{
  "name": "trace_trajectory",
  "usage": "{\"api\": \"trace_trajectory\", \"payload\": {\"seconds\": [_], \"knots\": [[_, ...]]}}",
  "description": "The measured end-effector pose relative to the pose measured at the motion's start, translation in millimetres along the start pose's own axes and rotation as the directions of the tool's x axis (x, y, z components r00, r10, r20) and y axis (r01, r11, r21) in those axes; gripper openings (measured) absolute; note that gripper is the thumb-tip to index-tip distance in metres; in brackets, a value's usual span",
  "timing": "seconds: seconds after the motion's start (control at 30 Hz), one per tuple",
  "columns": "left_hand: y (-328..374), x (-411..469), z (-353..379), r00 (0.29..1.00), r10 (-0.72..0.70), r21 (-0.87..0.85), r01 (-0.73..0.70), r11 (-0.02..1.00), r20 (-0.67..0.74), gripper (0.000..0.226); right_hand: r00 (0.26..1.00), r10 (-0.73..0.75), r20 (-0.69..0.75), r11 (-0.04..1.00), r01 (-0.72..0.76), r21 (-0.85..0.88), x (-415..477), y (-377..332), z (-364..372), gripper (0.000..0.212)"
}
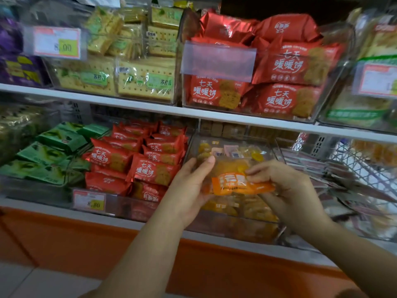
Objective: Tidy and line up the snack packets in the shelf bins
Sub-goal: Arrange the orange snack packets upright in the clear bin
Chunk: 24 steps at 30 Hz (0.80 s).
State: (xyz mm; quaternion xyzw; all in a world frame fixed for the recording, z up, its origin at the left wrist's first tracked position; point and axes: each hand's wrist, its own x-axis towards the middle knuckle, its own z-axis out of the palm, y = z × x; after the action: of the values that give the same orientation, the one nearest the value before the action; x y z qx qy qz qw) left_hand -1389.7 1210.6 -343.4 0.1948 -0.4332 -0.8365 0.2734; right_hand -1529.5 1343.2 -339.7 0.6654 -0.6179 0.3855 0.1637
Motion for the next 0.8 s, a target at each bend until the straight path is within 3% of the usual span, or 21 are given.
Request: {"api": "trace_trajectory", "payload": {"seconds": [0.1,0.2,0.3,0.43,0.53,0.7,0.73,0.8], "knots": [[-6,4,1,0.998,-0.056,-0.15,0.051,0.987,-0.026,0.016,0.991,0.009,0.133,0.999,-0.004,-0.042,-1,9,-2,0.022],[-11,7,-4,0.987,-0.158,-0.117,0.162,0.98,0.044,0.024,0.965,-0.016,0.261,0.997,0.034,-0.066,3,13,0,0.039],[-8,13,-14,0.994,-0.104,-0.033,0.104,0.994,-0.02,0.021,0.923,-0.044,0.382,0.994,0.08,-0.078,9,17,1,0.043],[8,22,-29,0.972,0.104,0.109,-0.082,0.991,-0.209,0.033,0.899,0.236,0.368,0.959,-0.154,-0.238,25,49,1,0.053],[15,28,-35,0.943,0.171,0.103,-0.147,0.984,-0.285,0.025,0.822,0.448,0.353,0.858,-0.283,-0.43,46,69,12,0.051],[20,37,-36,0.933,0.222,0.076,-0.209,0.975,-0.282,0.032,0.643,0.635,0.428,0.762,-0.433,-0.48,71,101,34,0.073],[20,40,-37,0.929,0.233,0.087,-0.217,0.972,-0.286,0.031,0.625,0.643,0.443,0.758,-0.439,-0.483,73,108,37,0.075],[19,45,-42,0.923,0.244,0.123,-0.216,0.969,-0.299,0.025,0.666,0.631,0.398,0.758,-0.419,-0.5,73,116,41,0.062]]}}
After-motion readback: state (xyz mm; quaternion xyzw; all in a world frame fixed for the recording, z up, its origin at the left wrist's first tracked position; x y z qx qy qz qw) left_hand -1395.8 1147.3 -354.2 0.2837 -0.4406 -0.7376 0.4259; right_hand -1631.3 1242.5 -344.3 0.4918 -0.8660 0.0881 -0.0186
